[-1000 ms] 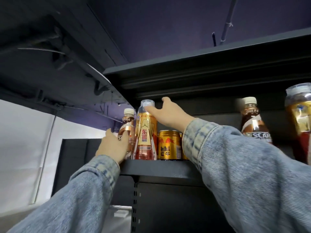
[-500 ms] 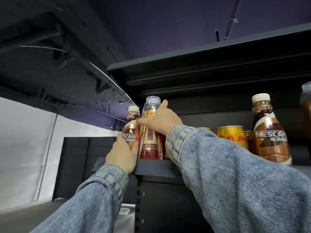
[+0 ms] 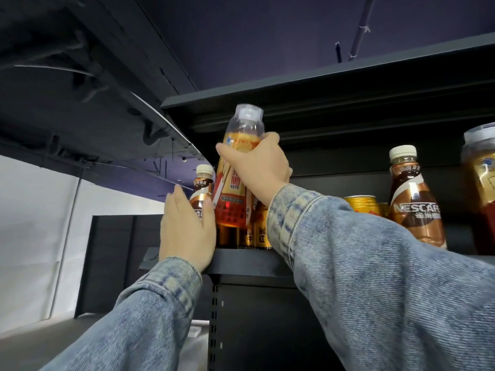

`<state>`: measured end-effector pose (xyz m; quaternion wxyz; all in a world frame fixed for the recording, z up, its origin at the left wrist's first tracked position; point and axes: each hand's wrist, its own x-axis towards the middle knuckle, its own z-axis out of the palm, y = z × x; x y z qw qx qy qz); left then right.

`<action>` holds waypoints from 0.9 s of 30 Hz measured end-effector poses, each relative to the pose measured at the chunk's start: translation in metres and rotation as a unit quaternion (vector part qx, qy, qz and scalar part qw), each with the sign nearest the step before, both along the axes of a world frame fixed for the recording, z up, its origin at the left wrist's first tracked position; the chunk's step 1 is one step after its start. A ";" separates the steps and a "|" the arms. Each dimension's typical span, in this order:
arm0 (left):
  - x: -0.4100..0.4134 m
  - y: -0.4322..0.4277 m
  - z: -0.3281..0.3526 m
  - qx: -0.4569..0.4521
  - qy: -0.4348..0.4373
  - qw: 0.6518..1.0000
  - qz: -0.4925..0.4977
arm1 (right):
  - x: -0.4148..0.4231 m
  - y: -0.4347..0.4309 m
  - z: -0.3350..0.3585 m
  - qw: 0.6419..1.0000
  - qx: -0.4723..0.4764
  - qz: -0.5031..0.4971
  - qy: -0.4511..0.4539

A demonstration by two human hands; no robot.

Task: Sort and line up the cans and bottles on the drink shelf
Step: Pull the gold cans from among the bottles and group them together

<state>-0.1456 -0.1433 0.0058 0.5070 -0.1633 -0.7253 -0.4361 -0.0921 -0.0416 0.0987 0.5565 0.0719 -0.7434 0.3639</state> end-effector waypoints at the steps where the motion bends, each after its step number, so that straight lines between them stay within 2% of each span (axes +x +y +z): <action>1: 0.009 0.002 0.004 -0.006 0.025 0.999 -0.020 | 0.003 0.001 0.004 0.999 -0.016 0.025 0.013; 3: 0.027 0.009 0.013 -0.026 0.068 0.995 -0.073 | 0.013 0.004 0.010 0.996 -0.046 0.072 0.036; 6: 0.057 0.021 0.028 -0.053 0.074 0.985 -0.147 | 0.037 0.015 0.015 0.992 -0.058 0.104 0.047; 9: 0.082 0.037 0.039 -0.076 0.045 0.970 -0.227 | 0.068 0.034 0.017 0.991 -0.057 0.113 0.045; 13: 0.110 0.078 0.041 -0.093 -0.007 0.931 -0.352 | 0.112 0.071 0.013 0.993 -0.067 0.096 0.031; 21: 0.200 0.195 0.023 -0.109 -0.049 0.886 -0.448 | 0.216 0.185 -0.010 0.993 -0.110 0.032 0.006; 27: 0.283 0.291 0.007 -0.117 -0.041 0.860 -0.495 | 0.318 0.273 -0.027 0.995 -0.088 -0.036 -0.011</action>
